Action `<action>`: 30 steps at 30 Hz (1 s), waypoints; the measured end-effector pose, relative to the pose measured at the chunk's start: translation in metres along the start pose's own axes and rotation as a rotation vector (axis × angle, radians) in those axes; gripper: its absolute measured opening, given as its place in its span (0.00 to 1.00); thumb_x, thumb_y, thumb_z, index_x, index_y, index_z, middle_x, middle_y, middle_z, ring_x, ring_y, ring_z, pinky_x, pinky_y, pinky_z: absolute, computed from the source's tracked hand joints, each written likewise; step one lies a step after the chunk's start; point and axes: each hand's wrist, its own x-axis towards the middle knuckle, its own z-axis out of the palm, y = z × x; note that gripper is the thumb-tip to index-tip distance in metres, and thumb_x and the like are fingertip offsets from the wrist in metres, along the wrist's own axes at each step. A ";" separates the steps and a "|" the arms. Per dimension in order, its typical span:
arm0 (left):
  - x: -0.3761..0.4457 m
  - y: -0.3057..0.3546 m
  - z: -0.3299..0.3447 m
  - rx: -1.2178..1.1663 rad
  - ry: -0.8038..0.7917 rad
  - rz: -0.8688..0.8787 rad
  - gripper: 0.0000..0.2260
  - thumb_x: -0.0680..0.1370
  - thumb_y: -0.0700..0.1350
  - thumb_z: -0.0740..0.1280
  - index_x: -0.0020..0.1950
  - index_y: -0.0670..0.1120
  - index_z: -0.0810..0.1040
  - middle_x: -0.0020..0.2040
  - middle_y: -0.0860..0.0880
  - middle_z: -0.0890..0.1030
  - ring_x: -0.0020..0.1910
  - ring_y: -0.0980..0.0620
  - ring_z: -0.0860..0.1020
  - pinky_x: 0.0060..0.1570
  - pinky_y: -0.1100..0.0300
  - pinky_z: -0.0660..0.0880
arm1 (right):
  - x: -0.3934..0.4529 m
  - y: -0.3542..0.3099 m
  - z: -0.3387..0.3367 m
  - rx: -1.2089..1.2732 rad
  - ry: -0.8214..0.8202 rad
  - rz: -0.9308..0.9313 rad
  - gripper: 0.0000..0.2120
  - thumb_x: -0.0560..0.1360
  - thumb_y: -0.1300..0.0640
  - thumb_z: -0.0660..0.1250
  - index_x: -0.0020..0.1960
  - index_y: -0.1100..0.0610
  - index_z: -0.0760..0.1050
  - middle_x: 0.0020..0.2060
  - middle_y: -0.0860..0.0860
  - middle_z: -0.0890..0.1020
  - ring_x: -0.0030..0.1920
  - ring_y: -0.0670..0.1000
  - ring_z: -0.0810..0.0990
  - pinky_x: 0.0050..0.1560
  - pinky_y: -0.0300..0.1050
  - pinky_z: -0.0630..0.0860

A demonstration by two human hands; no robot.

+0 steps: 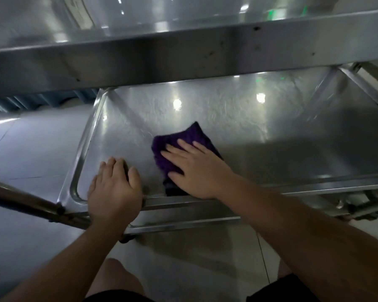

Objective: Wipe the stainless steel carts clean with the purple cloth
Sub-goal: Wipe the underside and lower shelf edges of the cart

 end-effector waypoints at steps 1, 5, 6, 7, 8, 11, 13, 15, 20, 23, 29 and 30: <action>-0.001 0.000 0.000 0.003 -0.004 0.002 0.30 0.83 0.58 0.44 0.71 0.41 0.73 0.71 0.38 0.74 0.72 0.36 0.71 0.71 0.36 0.69 | -0.020 0.014 -0.002 -0.004 0.008 0.017 0.33 0.80 0.35 0.44 0.83 0.42 0.52 0.82 0.41 0.55 0.82 0.47 0.49 0.80 0.50 0.43; 0.000 -0.001 0.000 0.004 -0.008 -0.008 0.31 0.82 0.58 0.43 0.70 0.40 0.73 0.71 0.38 0.74 0.71 0.36 0.72 0.71 0.36 0.69 | -0.095 0.125 -0.029 -0.022 0.095 0.363 0.34 0.80 0.33 0.48 0.83 0.44 0.57 0.82 0.45 0.59 0.82 0.53 0.55 0.80 0.55 0.52; 0.000 -0.001 0.001 0.006 -0.005 -0.007 0.31 0.82 0.58 0.43 0.70 0.40 0.73 0.71 0.38 0.74 0.72 0.36 0.71 0.71 0.36 0.69 | -0.114 0.155 -0.037 -0.022 0.105 0.492 0.33 0.80 0.34 0.49 0.83 0.45 0.58 0.82 0.47 0.58 0.82 0.54 0.55 0.80 0.56 0.53; 0.000 -0.001 0.002 0.010 -0.001 -0.004 0.31 0.82 0.58 0.43 0.71 0.40 0.72 0.72 0.38 0.73 0.73 0.36 0.70 0.72 0.36 0.68 | -0.130 0.180 -0.044 -0.018 0.108 0.621 0.33 0.81 0.35 0.50 0.83 0.46 0.57 0.83 0.48 0.57 0.82 0.55 0.54 0.80 0.57 0.52; 0.000 -0.001 0.004 0.016 0.004 -0.003 0.31 0.83 0.57 0.43 0.73 0.40 0.71 0.75 0.38 0.72 0.75 0.37 0.68 0.75 0.37 0.65 | -0.140 0.197 -0.048 -0.013 0.108 0.734 0.32 0.82 0.36 0.49 0.83 0.46 0.55 0.83 0.47 0.55 0.83 0.55 0.52 0.81 0.59 0.51; -0.001 -0.002 0.011 0.041 0.013 -0.006 0.29 0.87 0.56 0.44 0.83 0.43 0.62 0.84 0.41 0.61 0.84 0.41 0.57 0.83 0.42 0.53 | -0.133 0.206 -0.045 -0.003 0.120 0.925 0.35 0.80 0.34 0.44 0.84 0.46 0.48 0.84 0.46 0.49 0.83 0.54 0.46 0.80 0.61 0.47; 0.001 -0.002 0.015 0.043 0.013 -0.010 0.30 0.87 0.57 0.44 0.86 0.45 0.57 0.86 0.43 0.57 0.85 0.43 0.52 0.84 0.44 0.49 | -0.109 0.187 -0.042 0.007 0.117 0.946 0.36 0.80 0.34 0.42 0.84 0.47 0.46 0.84 0.46 0.48 0.83 0.56 0.45 0.80 0.61 0.46; 0.003 -0.002 0.017 0.044 0.001 -0.013 0.31 0.86 0.58 0.43 0.86 0.45 0.55 0.87 0.44 0.54 0.86 0.44 0.50 0.84 0.45 0.47 | -0.076 0.160 -0.040 0.011 0.116 0.897 0.37 0.79 0.34 0.43 0.84 0.48 0.46 0.84 0.47 0.48 0.83 0.56 0.45 0.81 0.61 0.46; 0.004 -0.005 0.018 0.055 -0.028 -0.002 0.34 0.84 0.61 0.36 0.87 0.46 0.50 0.87 0.45 0.49 0.86 0.46 0.45 0.83 0.47 0.43 | 0.027 0.074 -0.021 -0.029 0.127 0.629 0.36 0.80 0.35 0.44 0.84 0.48 0.48 0.84 0.46 0.50 0.83 0.55 0.47 0.80 0.58 0.45; 0.005 -0.005 0.018 0.044 -0.035 -0.007 0.35 0.83 0.61 0.36 0.87 0.46 0.49 0.87 0.46 0.49 0.86 0.47 0.44 0.83 0.47 0.43 | 0.073 0.030 -0.011 -0.036 0.124 0.442 0.36 0.79 0.35 0.43 0.84 0.47 0.50 0.84 0.46 0.52 0.83 0.55 0.49 0.81 0.58 0.45; 0.004 -0.001 0.015 0.004 -0.014 -0.055 0.29 0.87 0.57 0.42 0.87 0.48 0.55 0.87 0.47 0.53 0.86 0.49 0.47 0.84 0.48 0.45 | 0.101 -0.020 -0.003 -0.054 0.039 0.143 0.34 0.81 0.35 0.43 0.84 0.45 0.47 0.84 0.43 0.49 0.83 0.51 0.45 0.81 0.56 0.42; 0.003 0.000 0.014 -0.007 -0.008 -0.061 0.29 0.87 0.57 0.41 0.86 0.48 0.56 0.87 0.48 0.54 0.86 0.49 0.48 0.84 0.48 0.46 | 0.093 -0.022 -0.002 -0.050 0.023 0.087 0.34 0.82 0.35 0.43 0.84 0.45 0.46 0.84 0.43 0.49 0.83 0.51 0.45 0.81 0.55 0.41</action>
